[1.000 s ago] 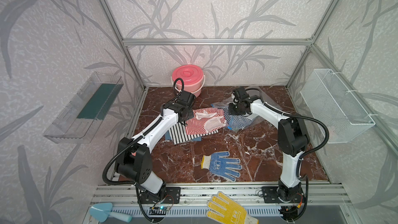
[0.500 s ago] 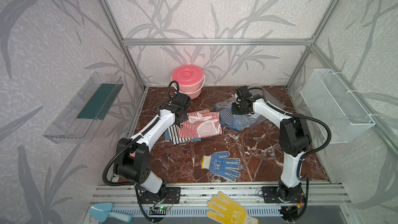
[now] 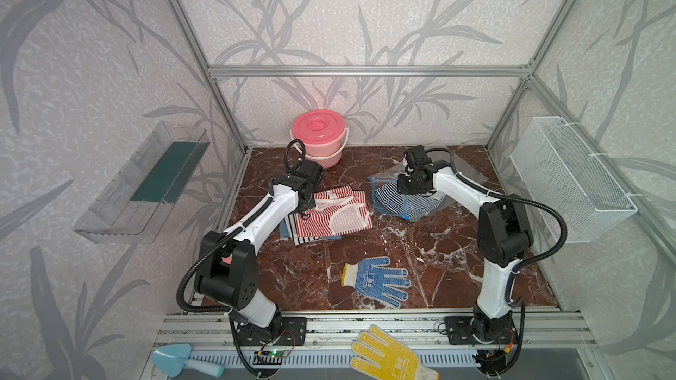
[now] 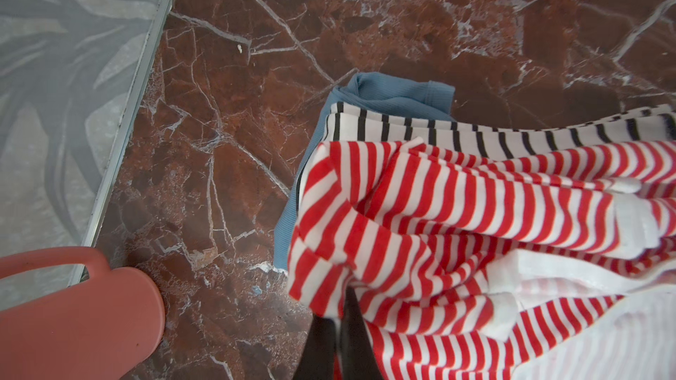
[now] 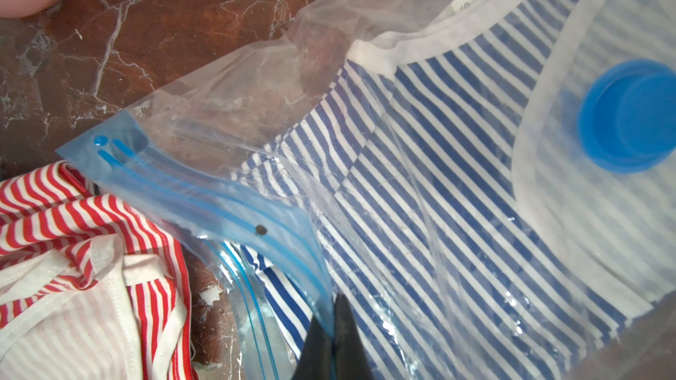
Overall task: Take the tank top out of the vacuum bag
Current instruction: Take out the tank top from the vacuum bag.
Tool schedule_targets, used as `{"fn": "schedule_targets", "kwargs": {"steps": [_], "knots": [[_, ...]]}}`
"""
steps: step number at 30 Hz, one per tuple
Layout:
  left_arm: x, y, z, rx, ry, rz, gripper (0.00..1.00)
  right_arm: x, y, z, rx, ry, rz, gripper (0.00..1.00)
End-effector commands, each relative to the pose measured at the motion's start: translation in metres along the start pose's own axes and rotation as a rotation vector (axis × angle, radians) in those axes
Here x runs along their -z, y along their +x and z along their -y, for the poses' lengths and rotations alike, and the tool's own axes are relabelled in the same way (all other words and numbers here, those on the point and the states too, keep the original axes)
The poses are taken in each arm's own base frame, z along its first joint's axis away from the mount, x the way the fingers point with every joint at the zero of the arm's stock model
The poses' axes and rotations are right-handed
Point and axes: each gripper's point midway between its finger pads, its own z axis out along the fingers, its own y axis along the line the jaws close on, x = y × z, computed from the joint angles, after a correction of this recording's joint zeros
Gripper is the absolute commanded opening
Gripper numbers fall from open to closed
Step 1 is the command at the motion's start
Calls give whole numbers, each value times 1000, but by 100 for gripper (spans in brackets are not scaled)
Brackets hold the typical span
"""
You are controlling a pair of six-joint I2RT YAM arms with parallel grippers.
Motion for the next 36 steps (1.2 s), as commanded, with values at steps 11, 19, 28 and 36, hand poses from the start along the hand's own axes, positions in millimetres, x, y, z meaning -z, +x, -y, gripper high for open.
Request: {"fn": "schedule_targets", "kwargs": {"steps": [11, 19, 28, 36], "knots": [[-40, -2, -20, -59, -271, -16, 0, 17, -1, -6, 9, -37, -1, 0], [-58, -12, -22, -44, -361, -5, 14, 16, 8, -12, 7, -54, -32, 0], [-40, -51, -38, 117, -290, 75, 54, 24, 11, -25, 38, -99, -33, 0], [-28, -52, -23, 194, -78, 56, 55, 22, 23, -20, 44, -58, -56, 0]]}}
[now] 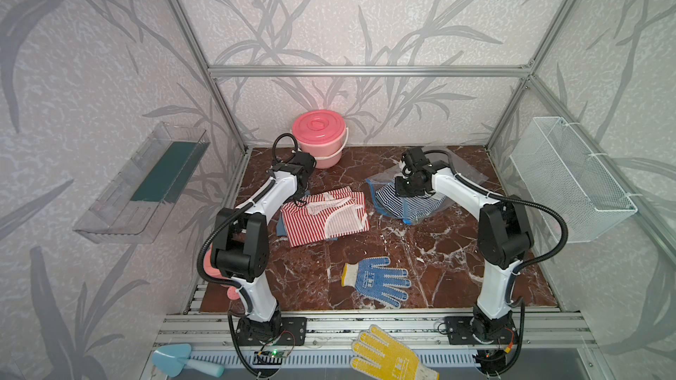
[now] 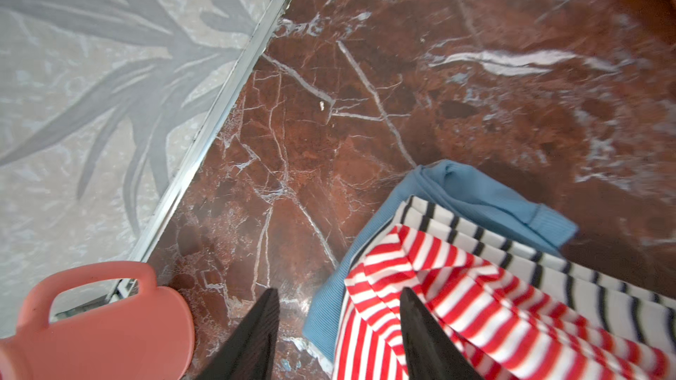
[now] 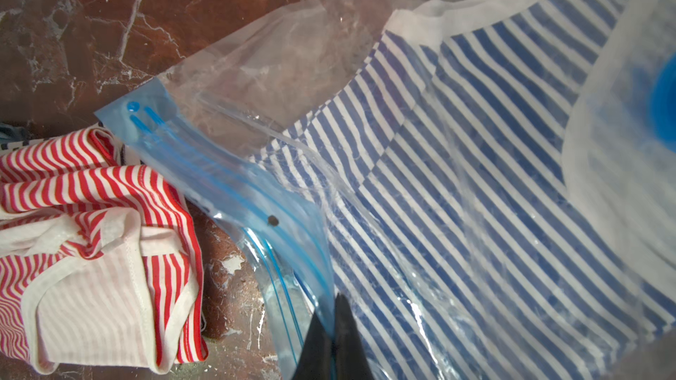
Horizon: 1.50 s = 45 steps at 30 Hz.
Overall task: Take the tank top out of the vacuum bag
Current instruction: Adjust the tank top.
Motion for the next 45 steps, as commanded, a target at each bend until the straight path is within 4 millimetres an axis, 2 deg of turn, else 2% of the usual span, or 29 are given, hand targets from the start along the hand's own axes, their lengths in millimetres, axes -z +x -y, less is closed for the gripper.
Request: {"fn": "schedule_targets", "kwargs": {"steps": [1, 5, 8, 10, 16, 20, 27, 29, 31, 36, 38, 45], "knots": [[10, 3, 9, 50, 125, -31, 55, 16, 7, -1, 11, 8, -2, 0], [15, 22, 22, 78, 249, -85, 55, 10, 16, -1, 14, 7, -31, 0], [20, 41, 42, 99, 397, -141, 55, 6, 22, -6, 38, -13, -49, 0], [22, 49, 49, 109, 448, -174, 55, 6, 23, -10, 55, -15, -49, 6], [23, 67, 78, 99, 571, -243, 54, 4, 22, -23, 47, -66, -52, 6], [20, 77, 89, 48, 558, -272, 54, 5, 20, -24, 43, -69, -45, 6], [8, 72, 86, 25, 459, -234, 52, 5, 19, -22, 43, -63, -43, 5], [4, 70, 88, 24, 444, -232, 47, 5, 21, -21, 45, -58, -47, 4], [3, 67, 90, 21, 439, -227, 40, 4, 22, -20, 45, -52, -50, 4], [8, 56, 90, 3, 416, -179, 7, 4, 23, -17, 42, -41, -52, 2], [11, 50, 90, -7, 400, -152, 0, 5, 23, -18, 42, -43, -51, 1], [11, 32, 90, -31, 357, -94, 0, 3, 23, -18, 40, -42, -54, 0]]}}
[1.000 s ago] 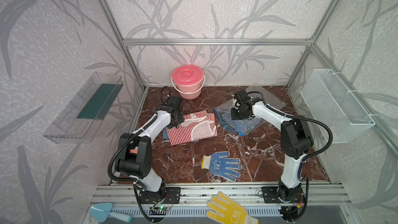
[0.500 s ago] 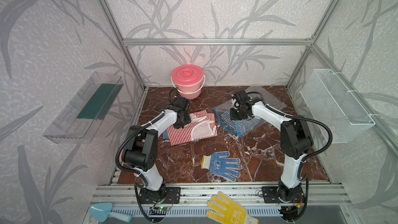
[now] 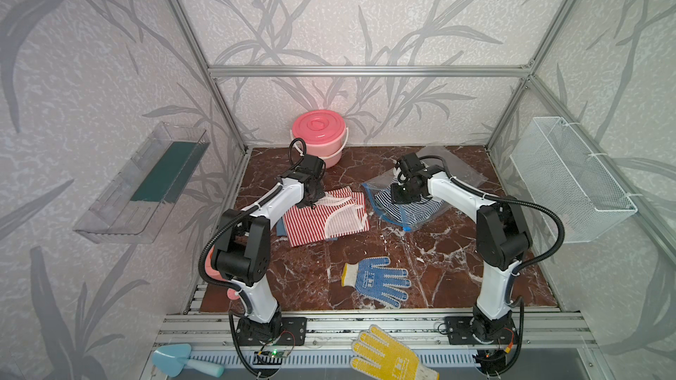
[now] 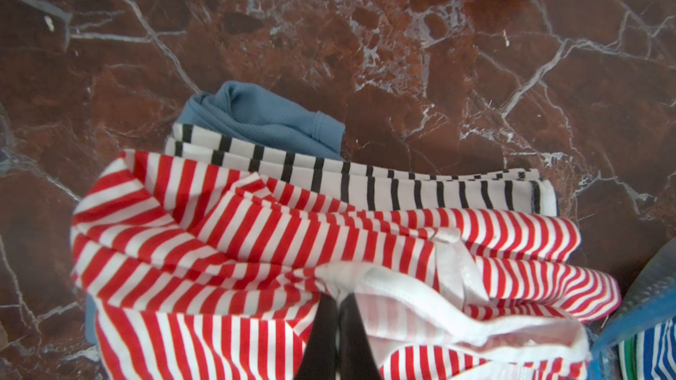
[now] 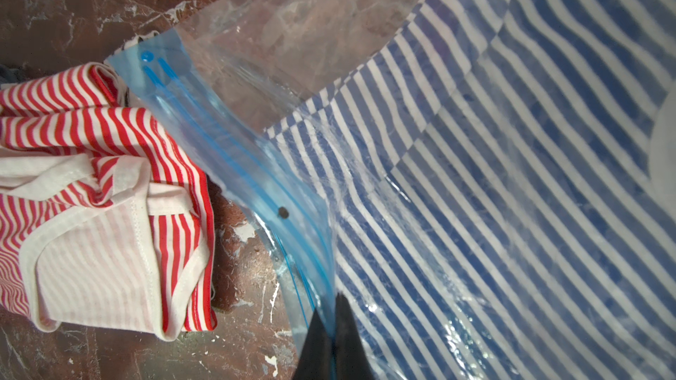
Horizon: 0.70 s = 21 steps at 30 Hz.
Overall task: Take the tank top out of the vacuum bag
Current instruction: Adjust the tank top.
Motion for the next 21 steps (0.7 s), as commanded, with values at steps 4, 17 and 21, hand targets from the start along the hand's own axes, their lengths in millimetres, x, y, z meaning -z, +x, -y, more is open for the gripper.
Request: {"fn": "schedule_targets", "kwargs": {"steps": [4, 17, 21], "knots": [[-3, -19, -6, -43, -91, 65, 0, 11, 0, -1, 0, 6, 6, 0], [-39, -36, -1, -138, -211, 48, 0, 9, 5, 0, 8, 9, -13, 0], [-46, -36, 0, -147, -223, 37, 0, 10, 7, 0, 11, 9, -15, 0]]}}
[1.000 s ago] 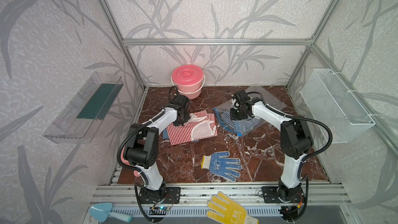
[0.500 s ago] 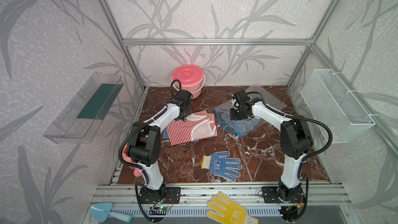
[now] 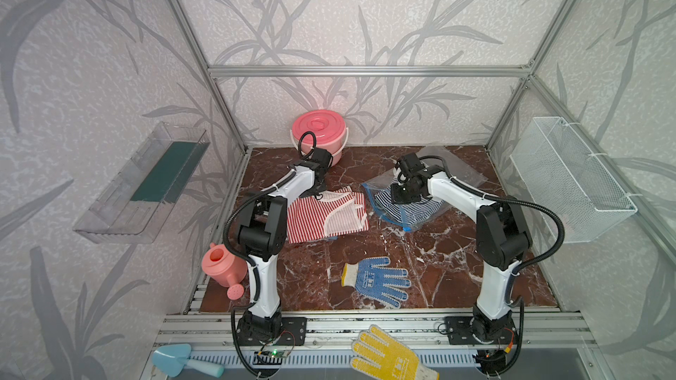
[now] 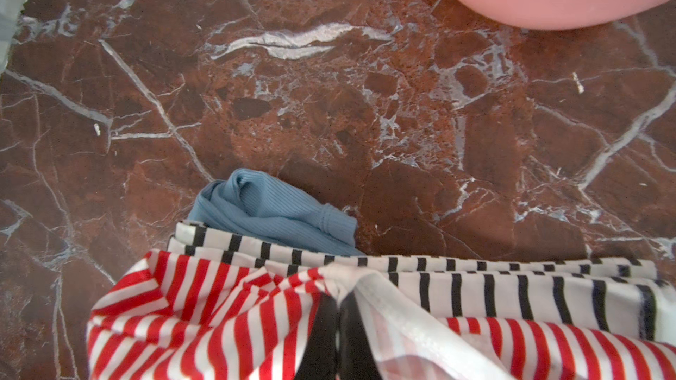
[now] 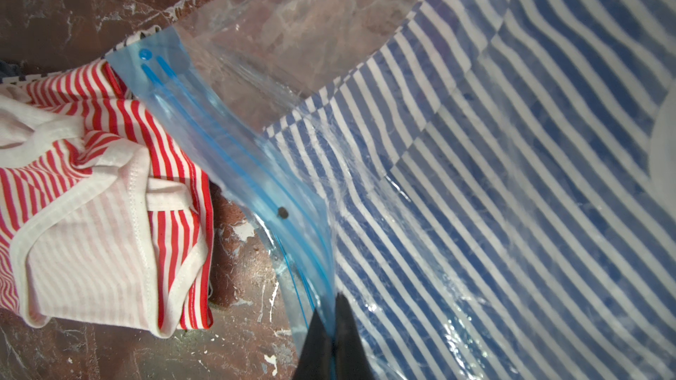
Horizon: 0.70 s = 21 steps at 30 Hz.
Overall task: Take the tank top out of the vacuum bag
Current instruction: Adjust the tank top.
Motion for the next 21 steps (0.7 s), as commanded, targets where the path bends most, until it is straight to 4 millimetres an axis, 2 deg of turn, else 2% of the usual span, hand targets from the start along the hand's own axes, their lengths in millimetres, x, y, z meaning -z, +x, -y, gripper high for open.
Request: {"fn": "schedule_targets", "kwargs": {"steps": [1, 8, 12, 13, 15, 17, 19, 21], "knots": [[0, -5, -4, -23, -39, 9, 0, 10, 7, 0, 10, 6, -14, 0], [-3, -10, -6, -59, -65, 23, 0, 10, 9, -5, 16, -29, -14, 0], [-8, -15, -8, -71, -106, 10, 11, 10, 9, -6, 10, -33, -15, 0], [-7, -18, -12, -67, -129, -9, 16, 11, 9, -7, 11, -37, -14, 0], [4, -31, -20, -57, -157, -9, 33, 13, 7, -8, 13, -45, -8, 0], [25, -50, -24, -42, -146, 51, 54, 14, 6, -10, 20, -49, -3, 0], [47, -66, -23, -16, -98, 111, 65, 15, 4, -10, 25, -45, 3, 0], [70, -78, -20, 21, -32, 156, 71, 16, 2, -10, 31, -45, 8, 0]]}}
